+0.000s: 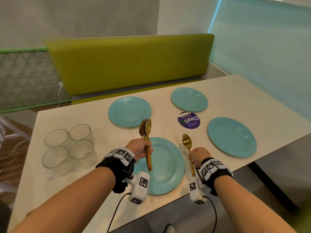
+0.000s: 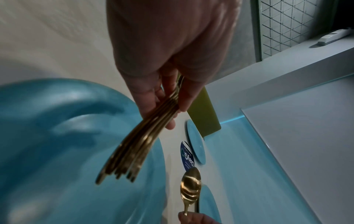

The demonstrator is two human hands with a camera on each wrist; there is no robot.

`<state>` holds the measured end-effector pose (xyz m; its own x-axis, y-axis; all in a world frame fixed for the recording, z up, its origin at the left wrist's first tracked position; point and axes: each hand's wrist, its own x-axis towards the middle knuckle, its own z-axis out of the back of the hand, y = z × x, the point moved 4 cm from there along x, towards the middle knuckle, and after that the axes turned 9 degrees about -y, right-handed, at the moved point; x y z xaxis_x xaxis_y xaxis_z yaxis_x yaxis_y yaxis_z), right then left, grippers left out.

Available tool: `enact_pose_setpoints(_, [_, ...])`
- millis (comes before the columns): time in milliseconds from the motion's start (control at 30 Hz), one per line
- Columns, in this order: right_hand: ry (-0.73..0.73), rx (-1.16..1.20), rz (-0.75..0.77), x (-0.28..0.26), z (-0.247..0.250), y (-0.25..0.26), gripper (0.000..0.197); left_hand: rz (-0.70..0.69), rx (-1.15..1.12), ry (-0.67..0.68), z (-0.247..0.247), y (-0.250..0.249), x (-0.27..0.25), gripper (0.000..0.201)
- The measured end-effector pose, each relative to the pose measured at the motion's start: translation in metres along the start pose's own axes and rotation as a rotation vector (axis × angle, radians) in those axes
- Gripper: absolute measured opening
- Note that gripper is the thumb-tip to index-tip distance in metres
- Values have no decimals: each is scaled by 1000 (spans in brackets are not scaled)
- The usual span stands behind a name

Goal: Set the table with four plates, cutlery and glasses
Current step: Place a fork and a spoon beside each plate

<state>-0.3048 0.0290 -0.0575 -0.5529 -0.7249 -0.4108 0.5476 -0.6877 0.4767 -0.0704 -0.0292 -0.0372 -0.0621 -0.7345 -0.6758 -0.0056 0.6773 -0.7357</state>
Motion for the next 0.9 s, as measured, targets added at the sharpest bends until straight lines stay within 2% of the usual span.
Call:
enact_pose_setpoints(167, [33, -204, 70, 28, 1, 8, 36, 2, -10, -47, -29, -12, 18, 16])
enact_pose_setpoints(433, [124, -325, 155, 55, -6, 7, 36, 6, -50, -124, -57, -14, 38, 15])
enact_pose_setpoints(533, [102, -386, 190, 60, -8, 5, 40, 10, -63, -131, -64, -13, 41, 13])
enact_pose_setpoints(667, [100, -391, 220, 62, -12, 7, 40, 7, -52, -110, -68, -12, 40, 14])
enact_pose_setpoints(900, [60, -326, 161, 62, -17, 4, 36, 6, -32, -75, -66, -14, 45, 11])
